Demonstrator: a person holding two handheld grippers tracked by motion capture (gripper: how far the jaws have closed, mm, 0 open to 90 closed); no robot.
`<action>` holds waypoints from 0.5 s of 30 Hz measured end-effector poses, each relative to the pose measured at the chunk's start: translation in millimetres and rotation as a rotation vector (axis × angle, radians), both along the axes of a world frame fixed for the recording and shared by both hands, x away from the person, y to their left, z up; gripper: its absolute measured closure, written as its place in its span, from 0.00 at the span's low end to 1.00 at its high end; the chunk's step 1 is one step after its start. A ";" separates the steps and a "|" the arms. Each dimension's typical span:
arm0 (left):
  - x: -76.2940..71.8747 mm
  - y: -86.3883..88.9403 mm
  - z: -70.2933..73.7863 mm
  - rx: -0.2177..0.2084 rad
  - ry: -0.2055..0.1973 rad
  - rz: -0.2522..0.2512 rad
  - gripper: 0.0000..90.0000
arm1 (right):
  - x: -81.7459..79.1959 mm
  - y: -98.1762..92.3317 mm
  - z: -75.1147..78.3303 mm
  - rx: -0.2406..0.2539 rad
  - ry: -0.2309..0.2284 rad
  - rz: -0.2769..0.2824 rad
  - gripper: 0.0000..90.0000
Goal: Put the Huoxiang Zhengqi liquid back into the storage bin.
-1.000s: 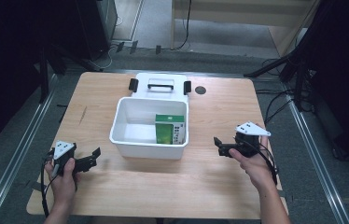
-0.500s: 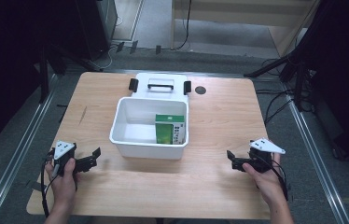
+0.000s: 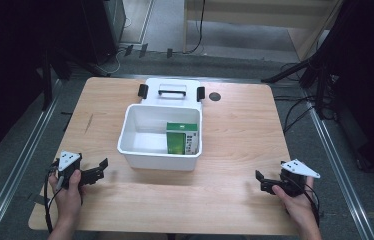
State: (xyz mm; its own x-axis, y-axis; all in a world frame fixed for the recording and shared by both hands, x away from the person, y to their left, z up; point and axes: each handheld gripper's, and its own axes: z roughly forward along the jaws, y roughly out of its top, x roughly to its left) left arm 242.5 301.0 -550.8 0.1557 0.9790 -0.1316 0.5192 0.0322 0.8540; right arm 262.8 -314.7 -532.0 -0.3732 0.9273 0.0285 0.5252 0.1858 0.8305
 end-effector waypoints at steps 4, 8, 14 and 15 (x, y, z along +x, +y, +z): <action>0.0 -0.2 0.0 0.002 -0.001 0.000 0.02 | -8.0 -7.6 -3.3 -0.001 0.001 -0.015 0.00; 0.0 -0.4 0.0 0.005 -0.002 0.000 0.02 | -13.5 -13.0 -5.7 -0.004 0.000 -0.024 0.00; -0.1 -0.7 0.0 0.007 -0.003 -0.001 0.02 | -22.4 -21.4 -5.9 0.001 -0.009 -0.048 0.00; -0.2 -0.8 0.0 0.008 -0.003 0.000 0.02 | -23.5 -22.4 -5.9 0.000 -0.011 -0.047 0.00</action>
State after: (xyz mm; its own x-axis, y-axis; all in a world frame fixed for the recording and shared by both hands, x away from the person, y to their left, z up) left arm 242.3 300.2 -550.9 0.1562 0.9800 -0.1235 0.5170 0.0254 0.8556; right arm 239.3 -337.1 -538.0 -0.3294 0.9439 0.0249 0.5243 0.1609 0.8362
